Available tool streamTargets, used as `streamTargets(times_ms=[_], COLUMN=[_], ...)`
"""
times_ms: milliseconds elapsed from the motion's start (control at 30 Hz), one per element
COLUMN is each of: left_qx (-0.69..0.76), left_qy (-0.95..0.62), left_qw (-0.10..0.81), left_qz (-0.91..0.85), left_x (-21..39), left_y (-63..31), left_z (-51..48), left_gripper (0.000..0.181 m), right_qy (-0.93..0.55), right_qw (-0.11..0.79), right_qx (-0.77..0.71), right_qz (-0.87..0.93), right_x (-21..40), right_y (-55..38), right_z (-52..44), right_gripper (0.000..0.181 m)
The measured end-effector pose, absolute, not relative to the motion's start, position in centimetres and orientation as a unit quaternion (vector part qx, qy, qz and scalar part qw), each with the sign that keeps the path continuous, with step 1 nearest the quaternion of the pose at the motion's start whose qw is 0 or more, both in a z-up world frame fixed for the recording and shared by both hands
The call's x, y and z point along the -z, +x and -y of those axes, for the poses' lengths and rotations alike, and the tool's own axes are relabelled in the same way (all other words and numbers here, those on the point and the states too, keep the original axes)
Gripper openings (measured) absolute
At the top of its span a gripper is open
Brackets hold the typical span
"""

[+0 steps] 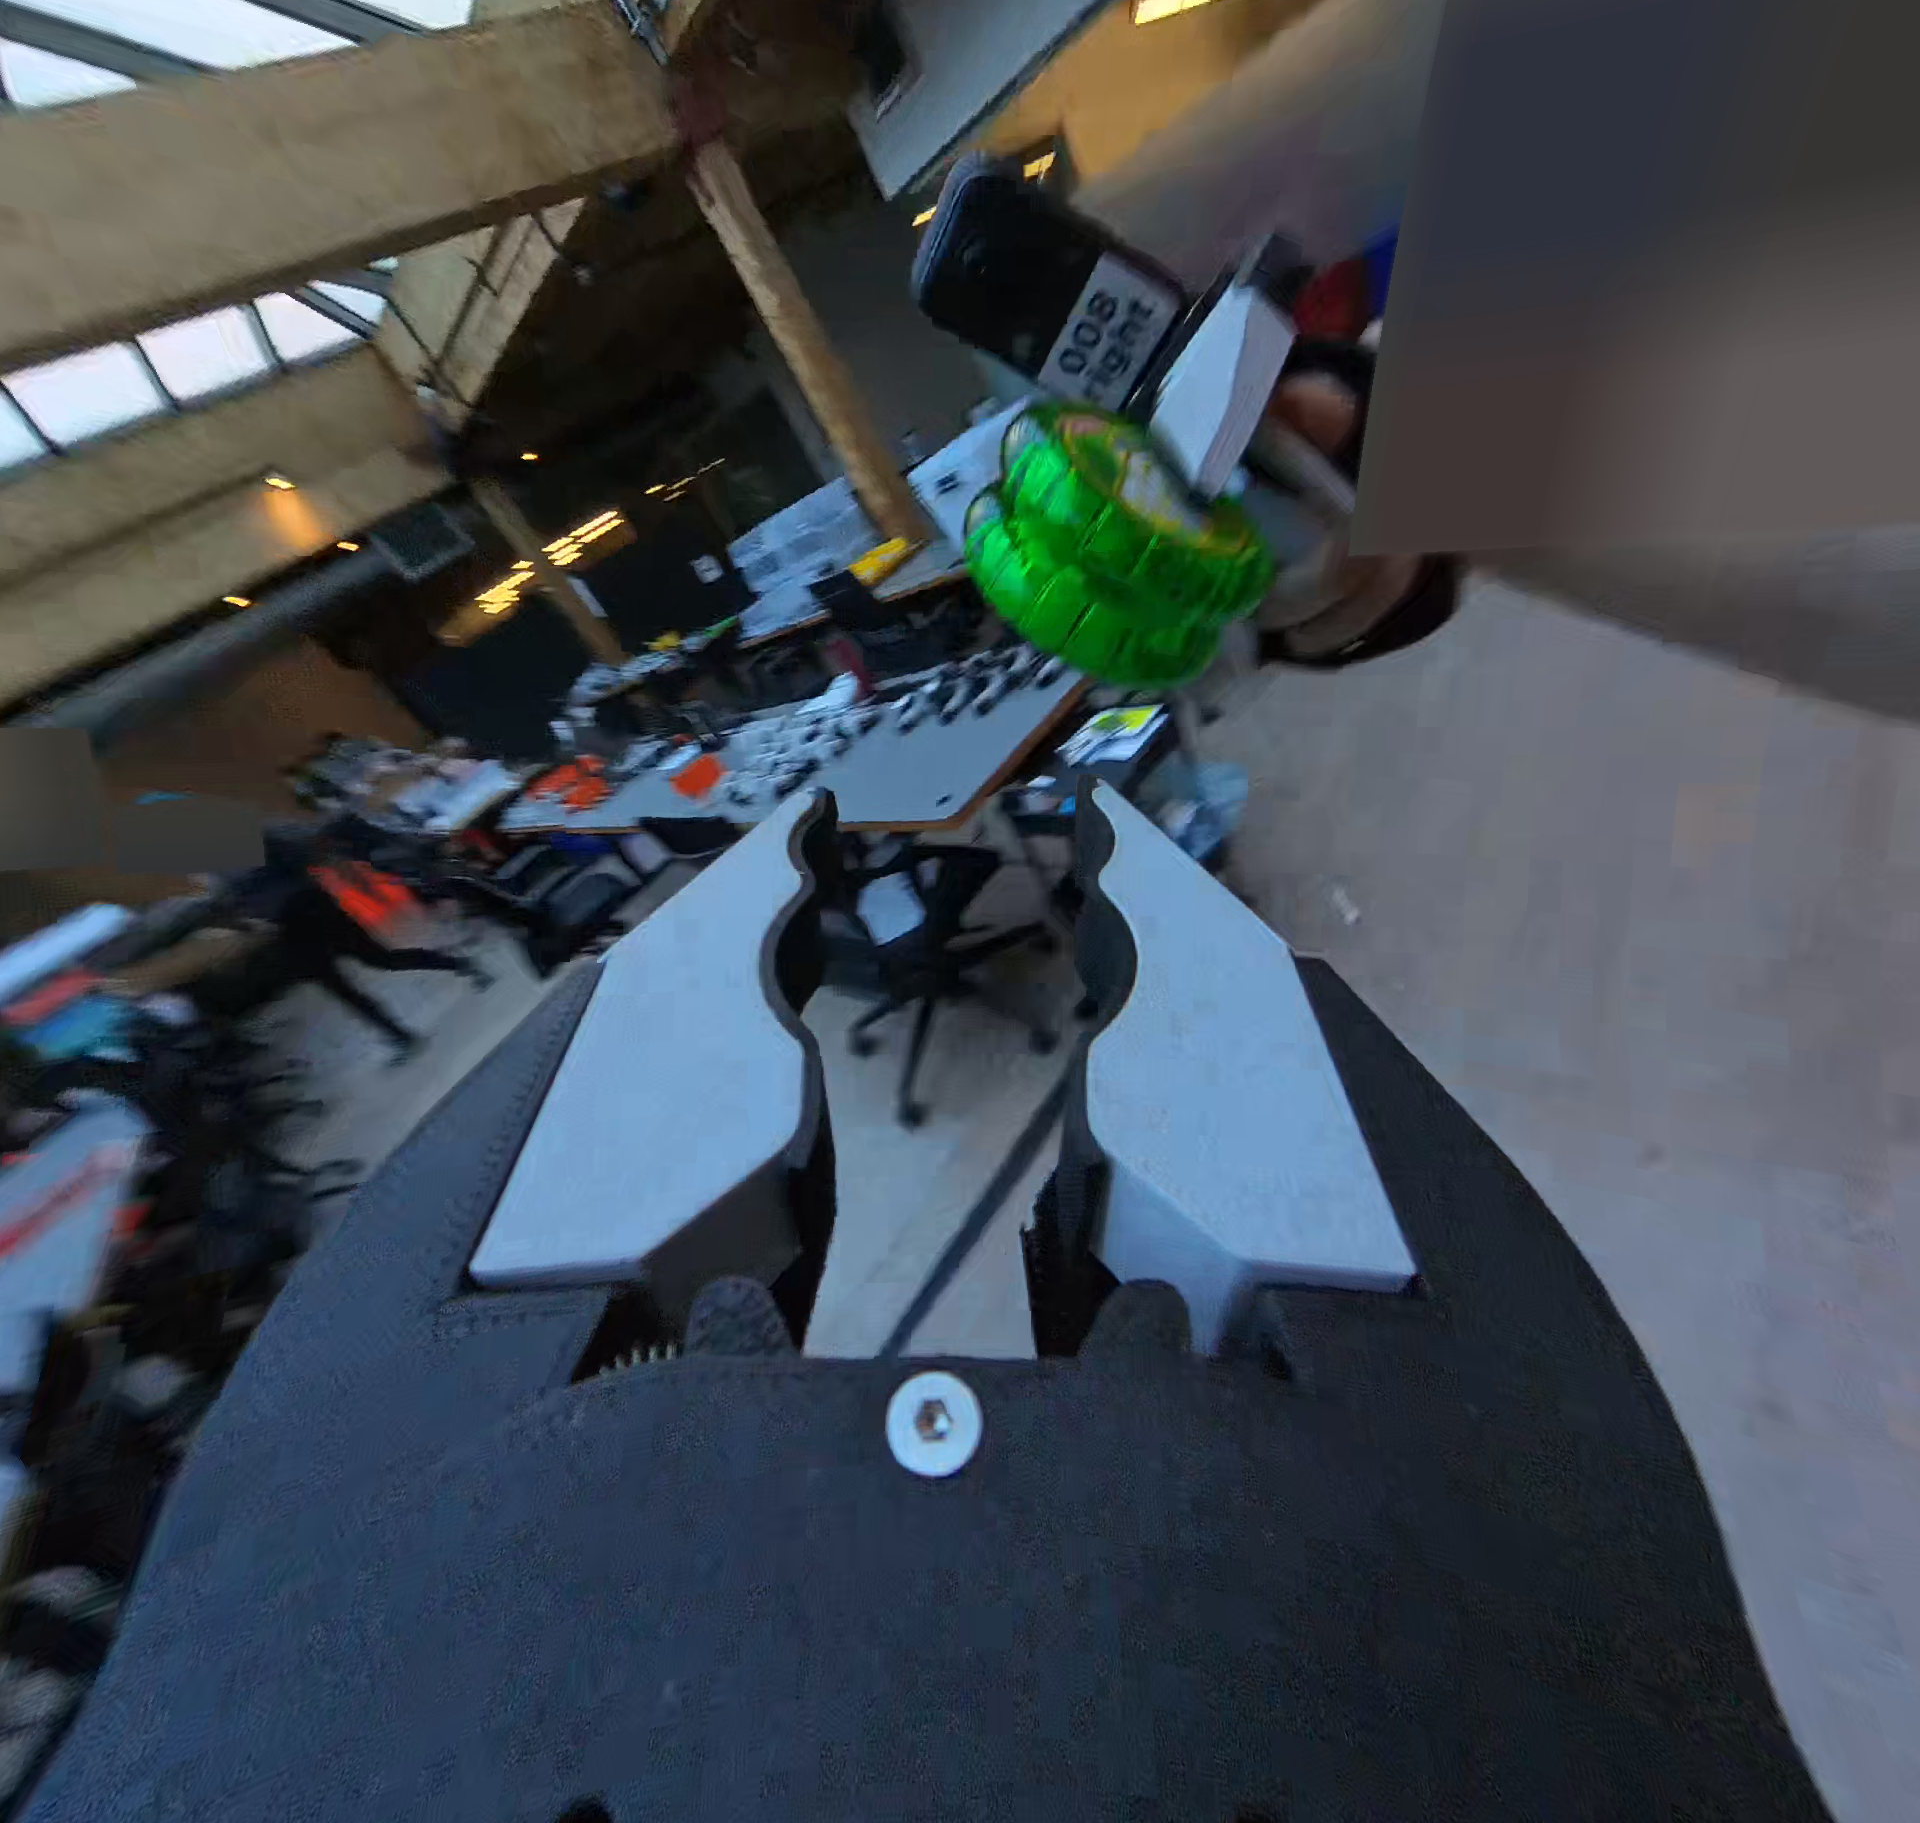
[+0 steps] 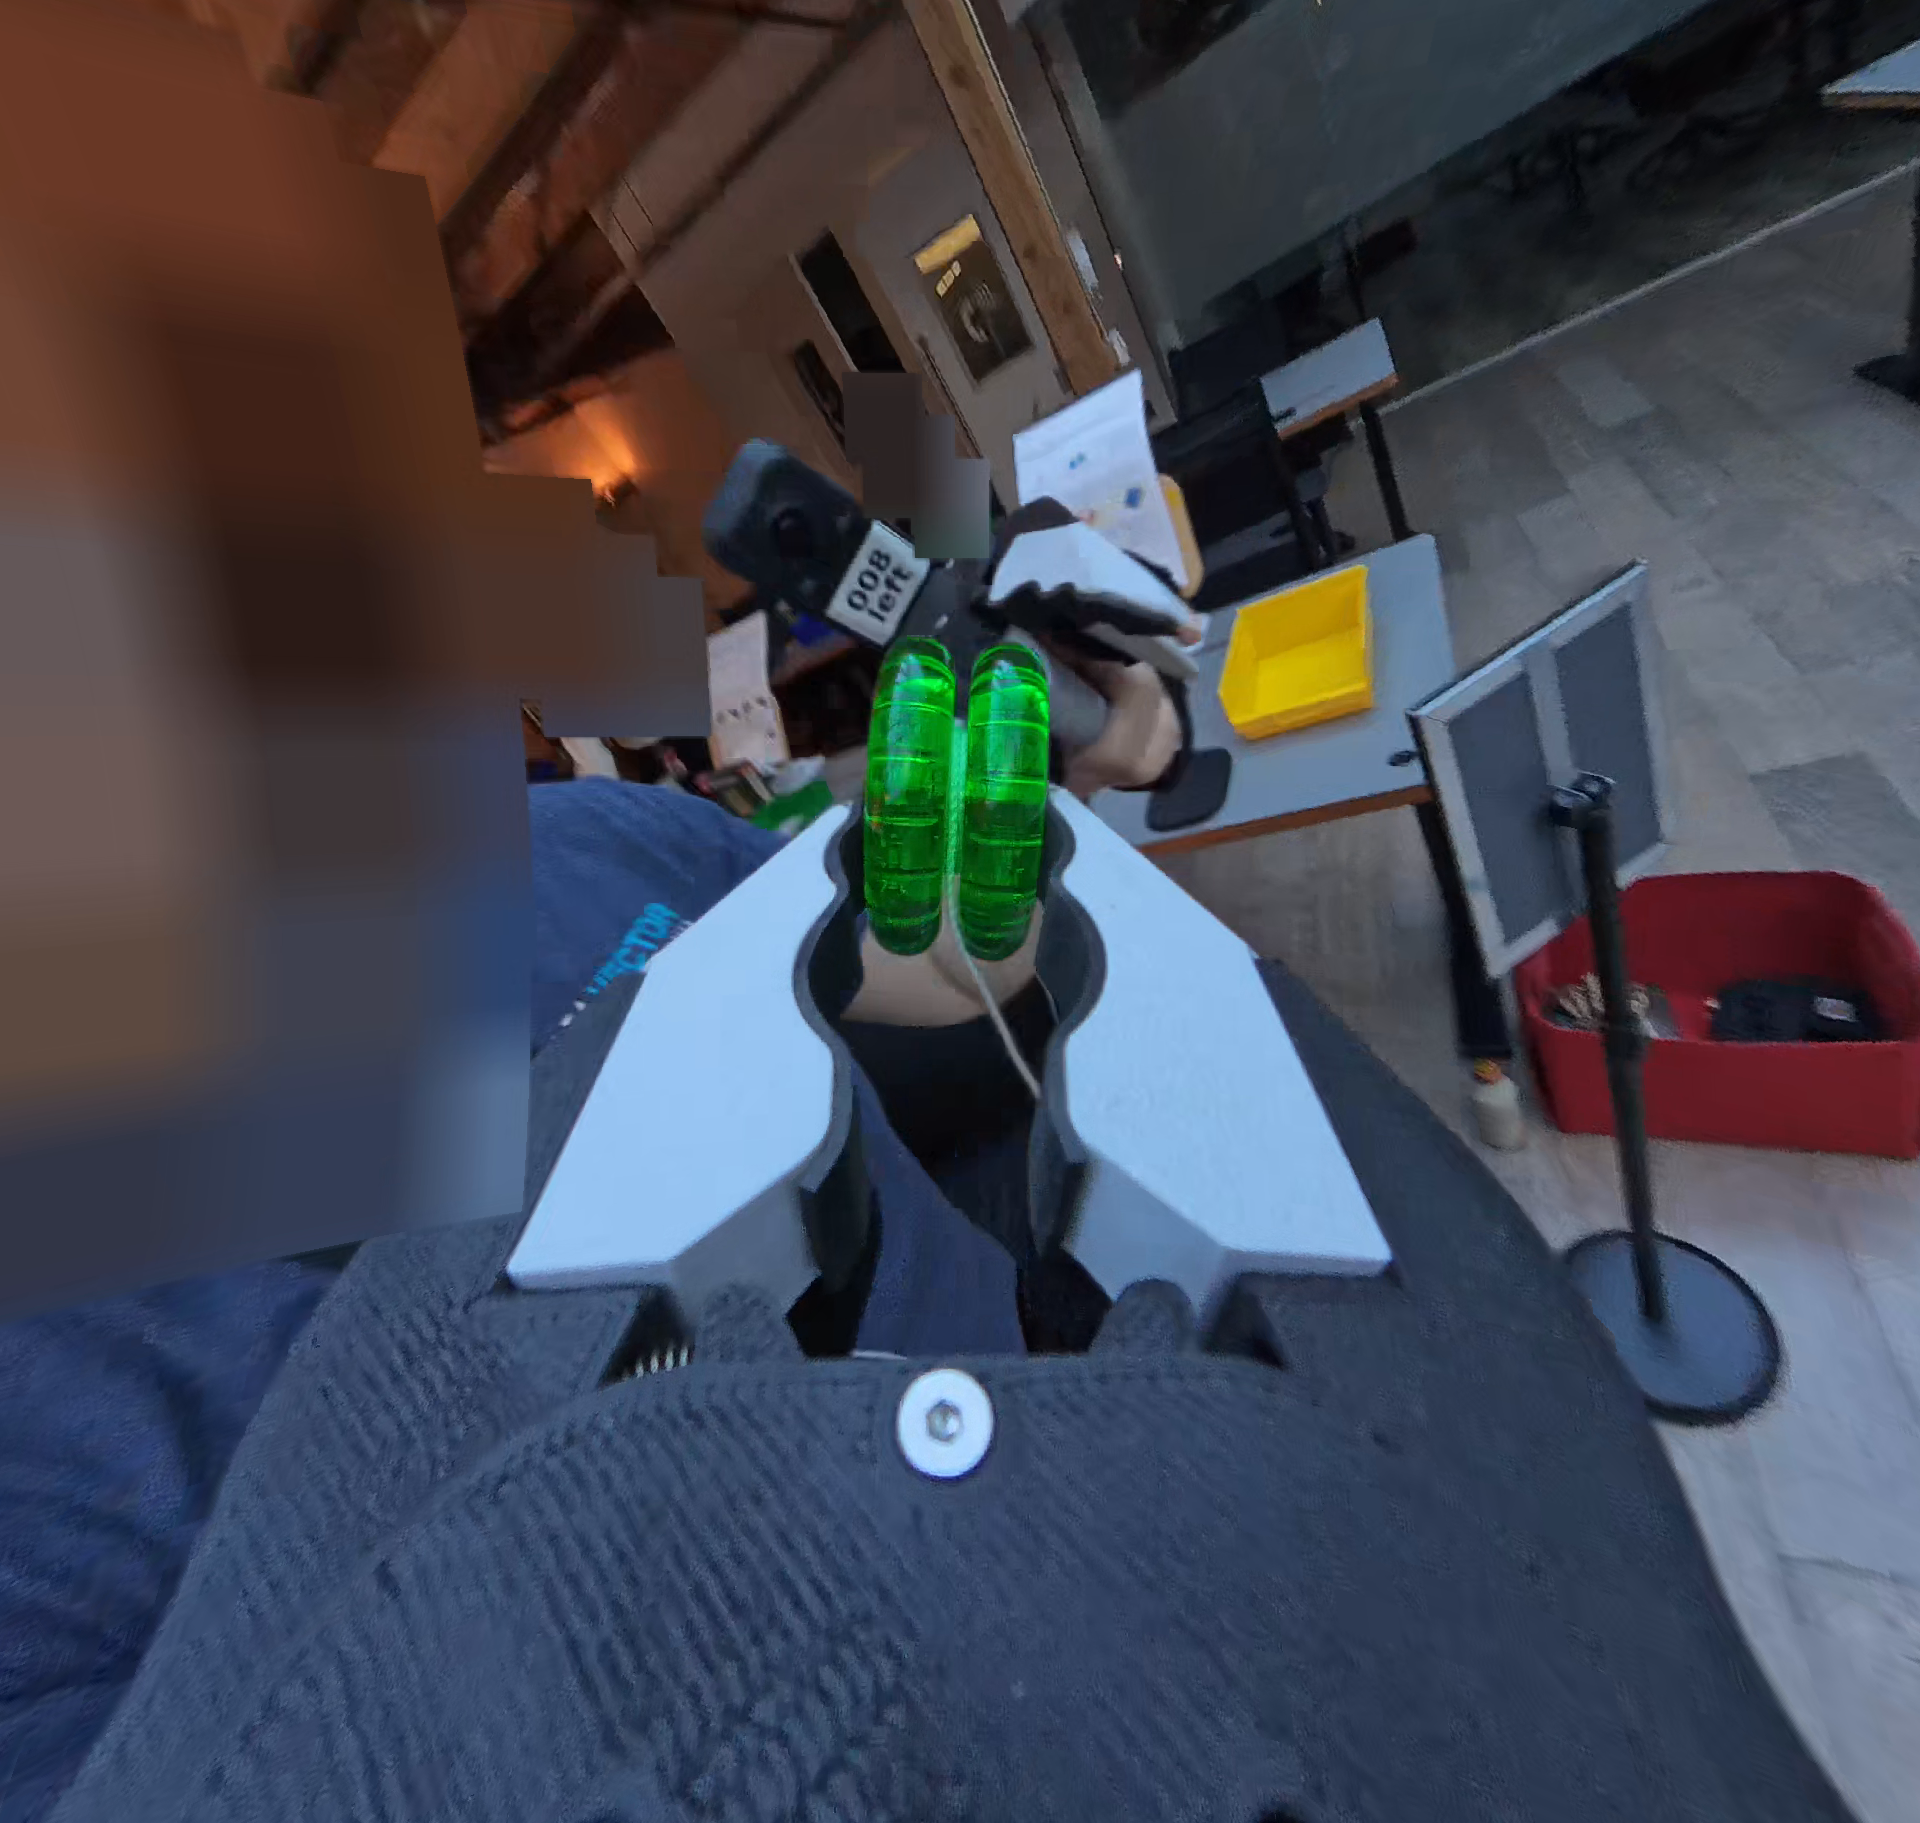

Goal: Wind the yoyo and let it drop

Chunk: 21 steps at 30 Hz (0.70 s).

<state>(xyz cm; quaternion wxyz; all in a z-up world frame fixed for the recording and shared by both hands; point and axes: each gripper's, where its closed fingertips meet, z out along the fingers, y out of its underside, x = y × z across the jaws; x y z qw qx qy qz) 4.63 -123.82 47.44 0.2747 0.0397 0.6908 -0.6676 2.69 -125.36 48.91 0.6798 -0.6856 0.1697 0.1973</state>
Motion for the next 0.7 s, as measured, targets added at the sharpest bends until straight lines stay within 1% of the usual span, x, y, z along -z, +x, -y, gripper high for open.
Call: streamTargets(times_ms=[33, 100, 167, 267, 333, 400, 433, 533, 600, 633, 700], left_qx=[0.697, 0.717, 0.72, 0.74, 0.75, 0.747, 0.75, 0.774, 0.756, 0.733, 0.674], left_qy=[0.019, -0.025, -0.061, -0.109, -0.142, -0.181, -0.2, -0.237, -0.266, -0.273, -0.279], left_qw=[0.227, 0.18, 0.158, 0.135, 0.129, 0.16, 0.174, 0.213, 0.285, 0.321, 0.386], left_qz=[-0.68, -0.673, -0.674, -0.65, -0.633, -0.619, -0.606, -0.547, -0.527, -0.534, -0.565], left_x=[-47.1, -45.5, -43.6, -42.1, -41.5, -40.7, -40.5, -41.0, -41.3, -41.5, -42.5], left_y=[4.3, 4.3, 4.4, 4.5, 4.6, 4.9, 4.6, 1.4, -1.3, -3.0, -6.7], left_z=[123.1, 122.6, 123.4, 125.0, 126.0, 126.3, 126.2, 123.7, 120.9, 119.9, 118.8], left_gripper=[0.051, 0.067, 0.071, 0.07, 0.063, 0.045, 0.044, 0.051, 0.058, 0.064, 0.069], right_qy=[-0.706, -0.732, -0.768, -0.835, -0.874, -0.909, -0.924, -0.937, -0.933, -0.93, -0.924], right_qw=[0.664, 0.639, 0.602, 0.521, 0.459, 0.386, 0.343, 0.25, 0.202, 0.179, 0.142], right_qx=[-0.186, -0.196, -0.198, -0.173, -0.161, -0.14, -0.123, -0.039, -0.012, -0.011, -0.003], right_qz=[-0.163, -0.132, -0.092, -0.027, 0.023, 0.08, 0.114, 0.243, 0.298, 0.32, 0.355], right_x=[-48.6, -49.2, -49.8, -49.6, -49.4, -48.9, -48.4, -47.4, -46.8, -46.5, -46.0], right_y=[3.6, 4.1, 4.1, 3.8, 2.9, 1.8, 1.2, -0.9, -2.9, -4.1, -6.3], right_z=[124.8, 123.4, 121.9, 120.0, 119.0, 118.4, 118.4, 118.7, 119.0, 119.2, 118.9], right_gripper=[0.028, 0.028, 0.028, 0.027, 0.027, 0.027, 0.027, 0.028, 0.028, 0.028, 0.028])
